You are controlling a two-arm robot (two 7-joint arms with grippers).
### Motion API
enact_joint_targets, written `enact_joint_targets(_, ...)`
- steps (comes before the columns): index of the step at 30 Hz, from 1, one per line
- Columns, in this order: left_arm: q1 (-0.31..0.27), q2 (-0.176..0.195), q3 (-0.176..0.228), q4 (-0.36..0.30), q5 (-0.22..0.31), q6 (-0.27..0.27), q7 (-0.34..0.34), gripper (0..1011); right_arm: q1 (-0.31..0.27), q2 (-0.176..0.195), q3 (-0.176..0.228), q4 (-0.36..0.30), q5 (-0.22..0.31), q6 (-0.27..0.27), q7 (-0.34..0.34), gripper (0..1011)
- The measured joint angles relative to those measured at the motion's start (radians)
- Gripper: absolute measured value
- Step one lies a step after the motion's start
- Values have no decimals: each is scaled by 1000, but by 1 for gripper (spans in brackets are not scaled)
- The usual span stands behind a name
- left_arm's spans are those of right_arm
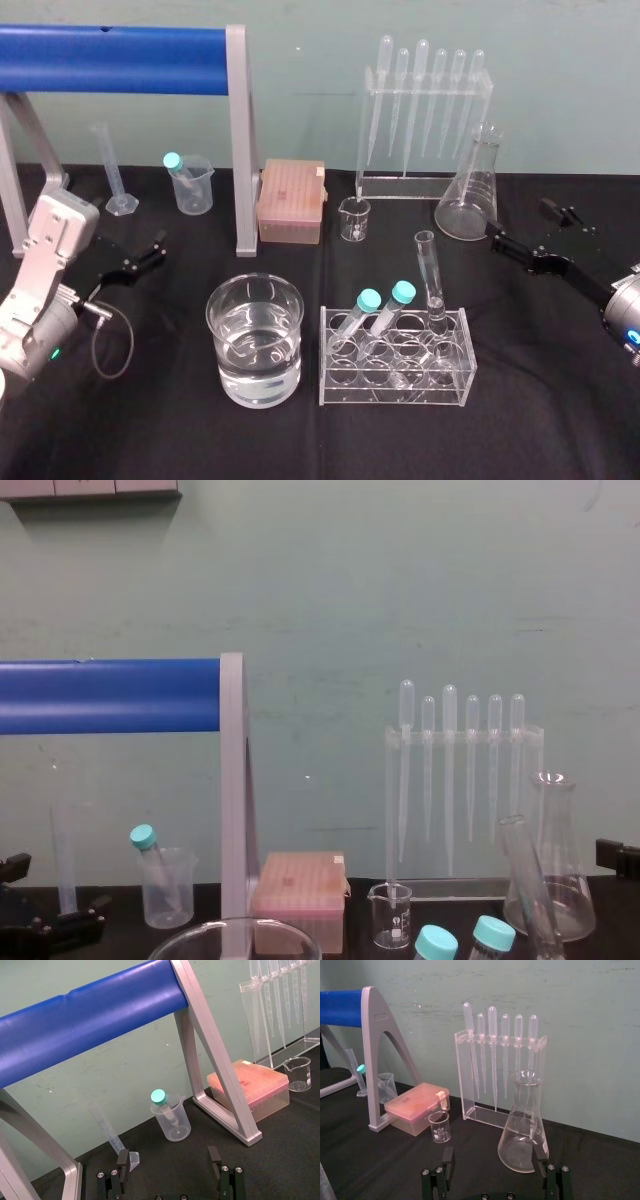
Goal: Hold the test tube with one hand and immerse one end into the beaker, then return it to the test tube rack.
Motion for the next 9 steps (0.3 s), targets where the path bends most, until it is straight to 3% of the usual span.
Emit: enact_joint_targets(9, 0, 0, 0, 0, 0, 0, 0, 1000, 1, 1, 1, -2, 1, -3, 1, 1000)
